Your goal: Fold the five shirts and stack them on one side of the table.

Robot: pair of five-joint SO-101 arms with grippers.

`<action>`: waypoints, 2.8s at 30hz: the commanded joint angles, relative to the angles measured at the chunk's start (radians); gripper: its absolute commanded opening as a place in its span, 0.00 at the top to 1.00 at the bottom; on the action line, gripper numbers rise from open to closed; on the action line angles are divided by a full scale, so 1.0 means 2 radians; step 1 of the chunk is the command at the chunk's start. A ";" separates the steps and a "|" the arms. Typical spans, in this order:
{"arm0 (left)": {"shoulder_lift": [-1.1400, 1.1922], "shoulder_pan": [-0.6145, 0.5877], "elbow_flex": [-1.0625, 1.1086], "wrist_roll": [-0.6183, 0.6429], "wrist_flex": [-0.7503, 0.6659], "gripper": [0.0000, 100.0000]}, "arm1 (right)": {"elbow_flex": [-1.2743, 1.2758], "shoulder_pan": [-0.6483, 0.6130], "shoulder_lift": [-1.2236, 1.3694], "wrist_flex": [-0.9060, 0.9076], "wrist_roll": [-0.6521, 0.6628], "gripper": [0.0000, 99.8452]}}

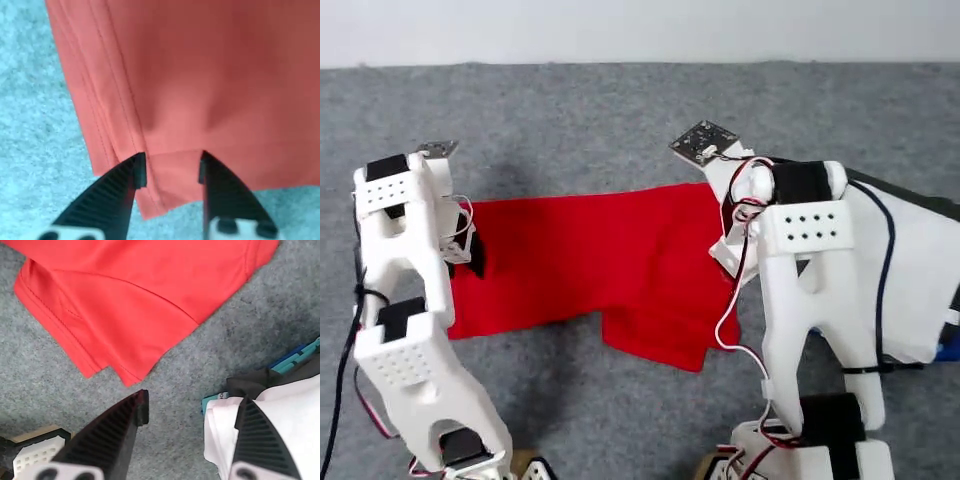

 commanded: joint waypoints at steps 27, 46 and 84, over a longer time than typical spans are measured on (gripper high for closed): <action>0.084 -0.045 -0.024 0.007 -0.074 0.80 | -0.002 -0.003 0.000 0.009 -0.032 0.72; 0.082 -0.018 -0.024 0.009 -0.071 0.91 | -0.002 -0.003 -0.003 0.009 -0.035 0.72; 0.088 -0.015 -0.063 0.028 -0.068 0.91 | -0.002 -0.003 0.000 0.008 -0.033 0.72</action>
